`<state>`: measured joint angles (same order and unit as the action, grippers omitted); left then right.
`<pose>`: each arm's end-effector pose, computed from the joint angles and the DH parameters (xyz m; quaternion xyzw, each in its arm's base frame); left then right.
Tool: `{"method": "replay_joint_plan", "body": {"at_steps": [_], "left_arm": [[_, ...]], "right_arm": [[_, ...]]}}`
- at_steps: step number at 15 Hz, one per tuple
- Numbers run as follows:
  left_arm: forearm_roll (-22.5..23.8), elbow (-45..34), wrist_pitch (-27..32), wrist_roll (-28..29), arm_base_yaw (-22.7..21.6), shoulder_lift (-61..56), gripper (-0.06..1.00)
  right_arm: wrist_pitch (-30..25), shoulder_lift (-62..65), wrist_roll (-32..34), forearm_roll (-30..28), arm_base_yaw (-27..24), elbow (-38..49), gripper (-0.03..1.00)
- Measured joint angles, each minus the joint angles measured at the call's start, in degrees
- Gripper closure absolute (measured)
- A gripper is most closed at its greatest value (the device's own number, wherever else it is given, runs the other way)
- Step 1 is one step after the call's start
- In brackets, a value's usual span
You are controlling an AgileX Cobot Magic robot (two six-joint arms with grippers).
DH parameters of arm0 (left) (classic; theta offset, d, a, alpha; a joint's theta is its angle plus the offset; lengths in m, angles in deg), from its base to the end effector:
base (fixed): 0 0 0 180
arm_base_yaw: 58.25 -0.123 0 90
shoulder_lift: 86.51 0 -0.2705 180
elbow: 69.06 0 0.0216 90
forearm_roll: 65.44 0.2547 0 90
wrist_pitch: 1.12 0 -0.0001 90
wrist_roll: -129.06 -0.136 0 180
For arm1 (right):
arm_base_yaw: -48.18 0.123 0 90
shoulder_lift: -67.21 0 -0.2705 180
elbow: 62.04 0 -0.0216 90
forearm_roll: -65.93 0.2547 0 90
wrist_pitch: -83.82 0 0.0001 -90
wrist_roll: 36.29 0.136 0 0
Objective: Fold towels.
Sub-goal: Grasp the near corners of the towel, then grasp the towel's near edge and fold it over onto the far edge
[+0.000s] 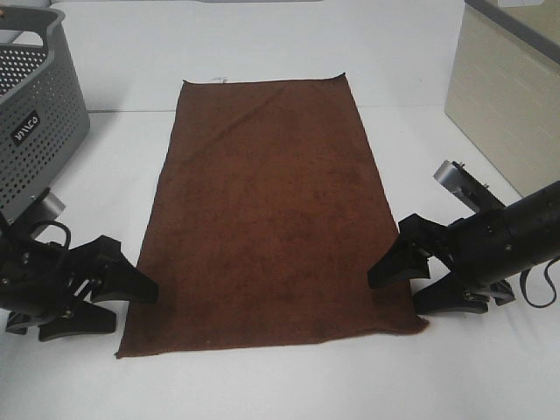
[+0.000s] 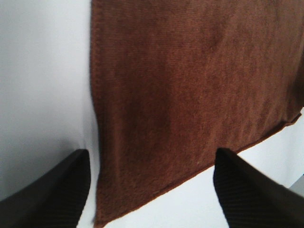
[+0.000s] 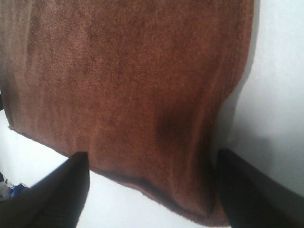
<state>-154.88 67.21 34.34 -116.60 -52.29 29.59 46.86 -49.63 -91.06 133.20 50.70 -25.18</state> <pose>0.2549 -0.1060 0.0301 -0.0926 0.9352 -0.3318 0.0814 0.2705 0.0875 0.0342 0.0165 0.9536 0.2949 0.0585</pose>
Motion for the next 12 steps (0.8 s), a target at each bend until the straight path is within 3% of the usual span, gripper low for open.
{"method": "replay_joint_plan", "body": {"at_steps": [2,6,7,8,9,12], "left_arm": [[-1.0,1.8,-0.6,-0.1,2.2,1.7,0.38],[-1.5,3.6,-3.0,-0.9,2.6,2.3,0.87],[-1.8,3.6,-3.0,-1.5,2.6,2.3,0.94],[-2.2,3.7,-3.0,-1.8,2.6,2.3,0.94],[-2.3,3.7,-2.8,-1.8,2.6,2.3,0.94],[-2.2,3.7,-2.5,-1.8,2.6,1.9,0.94]], "right_arm": [[-0.3,-1.8,-0.3,-0.1,0.0,-1.4,0.39],[0.8,-3.2,-0.3,-1.0,0.0,-1.7,0.77],[1.2,-3.3,0.7,-1.2,0.0,-1.7,0.86],[1.4,-3.3,1.4,-1.2,0.0,-1.7,0.94],[1.5,-3.3,2.3,-1.2,0.0,-1.7,0.97],[1.5,-3.1,3.6,-1.7,0.0,-1.7,0.97]]}}
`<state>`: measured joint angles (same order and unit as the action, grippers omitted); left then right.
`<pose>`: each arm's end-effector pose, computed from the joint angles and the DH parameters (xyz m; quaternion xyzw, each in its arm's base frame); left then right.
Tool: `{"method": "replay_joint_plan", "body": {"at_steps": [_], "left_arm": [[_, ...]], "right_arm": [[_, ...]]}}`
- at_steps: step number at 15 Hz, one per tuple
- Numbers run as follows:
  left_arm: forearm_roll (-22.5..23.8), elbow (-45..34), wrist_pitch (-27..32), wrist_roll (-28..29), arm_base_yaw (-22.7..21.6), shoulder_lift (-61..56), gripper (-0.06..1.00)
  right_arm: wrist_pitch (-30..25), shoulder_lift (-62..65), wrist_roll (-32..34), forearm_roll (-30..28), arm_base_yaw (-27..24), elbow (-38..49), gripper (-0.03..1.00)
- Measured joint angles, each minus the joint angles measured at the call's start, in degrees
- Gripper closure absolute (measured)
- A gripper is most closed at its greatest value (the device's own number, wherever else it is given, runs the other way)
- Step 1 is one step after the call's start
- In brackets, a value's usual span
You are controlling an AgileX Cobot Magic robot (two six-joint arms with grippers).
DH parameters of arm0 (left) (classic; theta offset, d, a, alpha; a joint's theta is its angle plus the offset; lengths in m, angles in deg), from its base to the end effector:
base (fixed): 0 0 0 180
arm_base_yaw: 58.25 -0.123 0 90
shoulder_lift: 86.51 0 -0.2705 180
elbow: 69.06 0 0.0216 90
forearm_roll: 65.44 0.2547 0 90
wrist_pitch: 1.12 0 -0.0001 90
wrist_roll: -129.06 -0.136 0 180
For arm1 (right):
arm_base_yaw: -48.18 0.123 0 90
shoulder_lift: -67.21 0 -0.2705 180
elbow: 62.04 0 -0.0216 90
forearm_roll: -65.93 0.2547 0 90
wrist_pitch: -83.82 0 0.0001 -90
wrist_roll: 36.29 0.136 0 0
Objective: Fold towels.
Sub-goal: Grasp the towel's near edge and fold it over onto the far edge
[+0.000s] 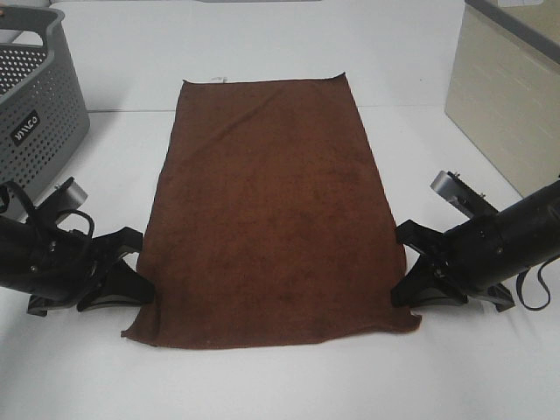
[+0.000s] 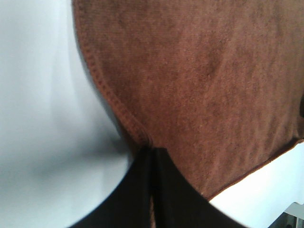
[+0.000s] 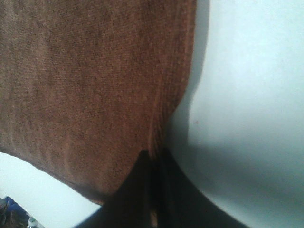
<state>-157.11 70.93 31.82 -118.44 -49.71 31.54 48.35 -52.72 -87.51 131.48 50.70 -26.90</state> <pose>0.2729 -0.1158 0.0285 -0.0744 0.9385 -0.3206 0.1045 0.2755 0.0841 0.0214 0.0389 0.9583 0.2799 0.0419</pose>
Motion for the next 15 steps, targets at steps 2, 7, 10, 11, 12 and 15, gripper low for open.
{"method": "replay_joint_plan", "body": {"at_steps": [2,7,10,11,12,15], "left_arm": [[0.4,-0.2,0.1,0.2,0.0,-1.8,0.94],[2.5,-6.8,0.2,2.1,0.0,-10.8,0.94],[2.9,-12.7,0.4,2.2,0.0,-17.0,0.94],[3.0,-14.7,0.6,2.3,0.0,-19.1,0.94],[3.1,-16.6,0.9,2.8,0.0,-20.7,0.94],[4.2,-18.8,1.0,3.8,0.0,-21.5,0.94]], "right_arm": [[-0.6,2.8,1.7,-1.9,0.0,0.1,0.97],[-5.3,10.5,9.6,-8.1,0.0,2.3,0.97],[-5.4,15.1,9.7,-8.6,0.0,10.1,0.97],[-5.4,16.4,9.6,-8.6,0.0,12.3,0.97],[-5.4,17.6,9.5,-8.6,0.0,14.3,0.97],[-5.4,19.1,9.5,-8.8,0.0,16.4,0.97]]}}
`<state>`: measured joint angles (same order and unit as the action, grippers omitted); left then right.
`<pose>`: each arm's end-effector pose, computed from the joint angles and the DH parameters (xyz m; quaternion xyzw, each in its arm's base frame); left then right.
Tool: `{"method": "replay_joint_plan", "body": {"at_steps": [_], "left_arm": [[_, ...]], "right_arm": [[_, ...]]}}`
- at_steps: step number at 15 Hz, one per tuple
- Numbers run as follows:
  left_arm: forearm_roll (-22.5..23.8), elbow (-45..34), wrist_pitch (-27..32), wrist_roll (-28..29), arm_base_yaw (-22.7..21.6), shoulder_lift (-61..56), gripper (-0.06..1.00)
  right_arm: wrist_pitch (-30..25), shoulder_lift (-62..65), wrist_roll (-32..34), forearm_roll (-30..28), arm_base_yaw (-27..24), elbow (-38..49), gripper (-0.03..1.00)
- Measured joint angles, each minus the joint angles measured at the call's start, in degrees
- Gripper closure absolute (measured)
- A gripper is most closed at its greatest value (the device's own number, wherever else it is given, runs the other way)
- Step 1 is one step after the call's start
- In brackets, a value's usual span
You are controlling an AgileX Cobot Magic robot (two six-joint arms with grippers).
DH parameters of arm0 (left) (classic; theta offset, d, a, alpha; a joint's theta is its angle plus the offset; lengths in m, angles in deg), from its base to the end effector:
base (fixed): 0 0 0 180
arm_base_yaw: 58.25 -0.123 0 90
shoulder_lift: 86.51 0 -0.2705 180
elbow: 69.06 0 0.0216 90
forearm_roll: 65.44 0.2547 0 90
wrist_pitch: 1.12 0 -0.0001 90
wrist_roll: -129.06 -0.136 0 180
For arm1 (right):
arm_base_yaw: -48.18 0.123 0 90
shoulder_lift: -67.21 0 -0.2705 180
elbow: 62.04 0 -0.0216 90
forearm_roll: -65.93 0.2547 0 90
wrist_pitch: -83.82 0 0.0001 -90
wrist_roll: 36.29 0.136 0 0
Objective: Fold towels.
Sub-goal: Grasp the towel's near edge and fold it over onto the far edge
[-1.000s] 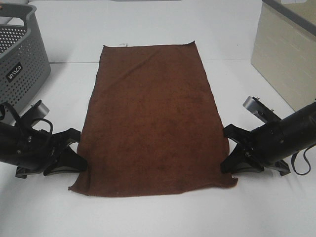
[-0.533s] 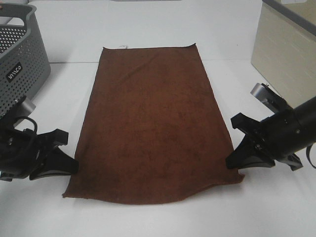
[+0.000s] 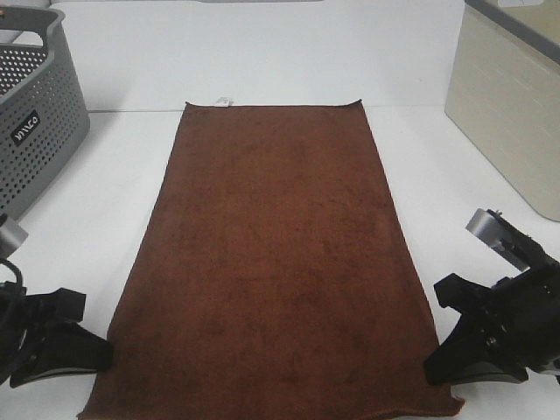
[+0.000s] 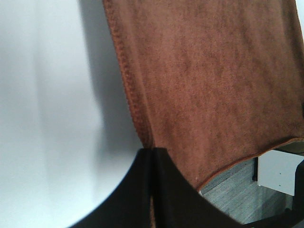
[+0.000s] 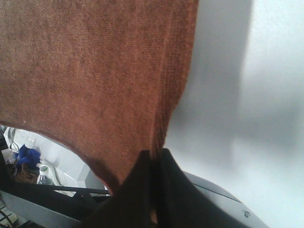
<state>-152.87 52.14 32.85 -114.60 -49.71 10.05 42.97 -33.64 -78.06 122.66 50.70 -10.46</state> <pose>0.1871 -0.1049 0.0653 -0.0625 0.9371 -0.3271 0.1044 0.1888 0.0828 0.0591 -0.0344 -0.9577 -0.2858 0.0061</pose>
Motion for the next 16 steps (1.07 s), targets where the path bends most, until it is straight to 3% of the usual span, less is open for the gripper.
{"method": "replay_joint_plan", "body": {"at_steps": [4,10,16], "left_arm": [[3.6,5.8,0.0,8.5,0.0,-0.1,0.94],[24.4,30.7,0.1,32.1,0.0,10.1,0.94],[28.1,54.1,0.6,39.6,0.0,24.2,0.94]], "right_arm": [[0.6,0.1,1.2,-0.5,0.0,-4.6,0.97],[-6.0,-7.4,12.1,-9.5,0.0,-30.4,0.97],[-13.6,-23.5,20.9,-17.5,0.0,-60.0,0.97]]}}
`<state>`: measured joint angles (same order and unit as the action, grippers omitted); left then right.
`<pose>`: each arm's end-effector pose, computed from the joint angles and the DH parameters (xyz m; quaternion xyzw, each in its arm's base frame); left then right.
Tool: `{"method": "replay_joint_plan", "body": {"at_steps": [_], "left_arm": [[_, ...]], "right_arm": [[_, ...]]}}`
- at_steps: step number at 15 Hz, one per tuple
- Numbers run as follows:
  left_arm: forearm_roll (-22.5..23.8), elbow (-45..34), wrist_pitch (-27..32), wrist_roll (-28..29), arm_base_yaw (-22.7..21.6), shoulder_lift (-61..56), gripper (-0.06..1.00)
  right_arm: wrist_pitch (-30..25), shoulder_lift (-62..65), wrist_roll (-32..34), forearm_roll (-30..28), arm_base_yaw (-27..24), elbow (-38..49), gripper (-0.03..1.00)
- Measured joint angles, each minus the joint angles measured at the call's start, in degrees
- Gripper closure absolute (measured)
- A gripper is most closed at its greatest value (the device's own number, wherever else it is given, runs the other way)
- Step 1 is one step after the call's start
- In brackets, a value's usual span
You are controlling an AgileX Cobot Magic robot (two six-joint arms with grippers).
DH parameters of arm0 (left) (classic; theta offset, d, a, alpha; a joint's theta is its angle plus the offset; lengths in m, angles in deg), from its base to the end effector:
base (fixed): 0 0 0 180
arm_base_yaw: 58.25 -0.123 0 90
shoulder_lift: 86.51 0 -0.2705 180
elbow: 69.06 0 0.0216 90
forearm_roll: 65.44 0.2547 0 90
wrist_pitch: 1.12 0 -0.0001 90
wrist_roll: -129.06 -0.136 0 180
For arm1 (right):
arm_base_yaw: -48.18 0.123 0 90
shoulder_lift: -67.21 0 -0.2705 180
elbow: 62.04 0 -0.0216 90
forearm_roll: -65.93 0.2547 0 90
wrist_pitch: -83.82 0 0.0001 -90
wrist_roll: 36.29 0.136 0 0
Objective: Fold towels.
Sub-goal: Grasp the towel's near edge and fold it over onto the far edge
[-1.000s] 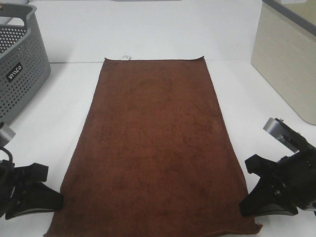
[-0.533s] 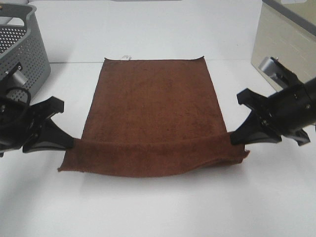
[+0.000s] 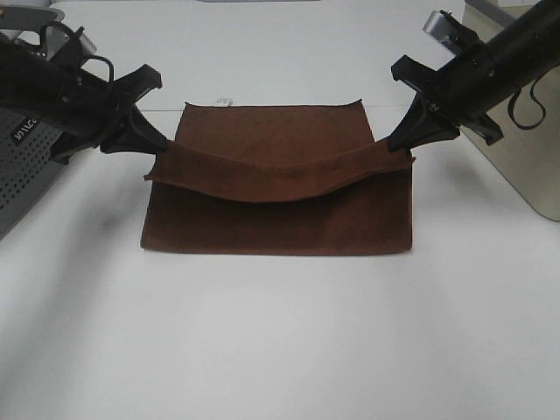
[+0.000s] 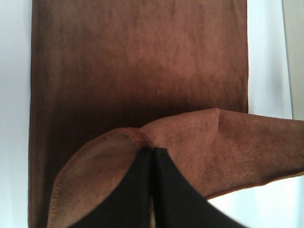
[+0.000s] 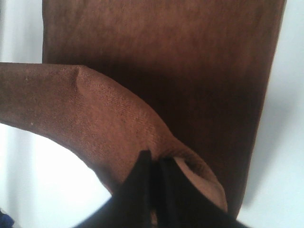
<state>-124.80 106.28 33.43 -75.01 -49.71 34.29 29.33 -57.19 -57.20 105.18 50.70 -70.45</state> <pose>0.4123 -0.1291 0.1282 -0.0985 0.9203 -0.3238 0.1963 0.4211 0.0887 0.1423 -0.0224 0.9540 0.2724 0.1233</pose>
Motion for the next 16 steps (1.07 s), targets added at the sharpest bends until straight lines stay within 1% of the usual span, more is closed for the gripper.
{"method": "replay_joint_plan", "body": {"at_steps": [1,3,5,8,10,12,14,16], "left_arm": [[1.7,5.4,0.3,1.5,0.0,2.9,0.94],[4.6,12.9,0.2,4.8,0.0,7.8,0.94],[7.0,20.6,-1.0,6.0,0.0,12.2,0.94],[7.8,29.5,-5.0,6.2,0.0,18.1,0.94],[7.9,34.3,-8.3,6.2,0.0,22.1,0.94],[8.1,37.5,-12.1,6.2,0.0,25.2,0.94],[8.1,40.4,-15.8,4.6,0.0,28.1,0.94],[7.9,43.1,-17.7,3.1,0.0,30.9,0.94]], "right_arm": [[-1.1,-2.8,1.7,-1.7,0.0,-5.0,0.97],[-2.8,-8.6,4.4,-4.7,0.0,-15.2,0.97],[-3.4,-13.9,6.1,-5.7,0.0,-24.7,0.97],[-3.7,-21.8,6.4,-5.9,0.0,-37.7,0.97],[-2.9,-26.8,6.4,-6.0,0.0,-45.3,0.97],[0.1,-30.7,6.4,-5.9,0.0,-50.0,0.97],[4.1,-32.7,6.1,-5.9,0.0,-50.7,0.97],[6.9,-34.2,4.6,-5.3,0.0,-50.8,0.97]]}}
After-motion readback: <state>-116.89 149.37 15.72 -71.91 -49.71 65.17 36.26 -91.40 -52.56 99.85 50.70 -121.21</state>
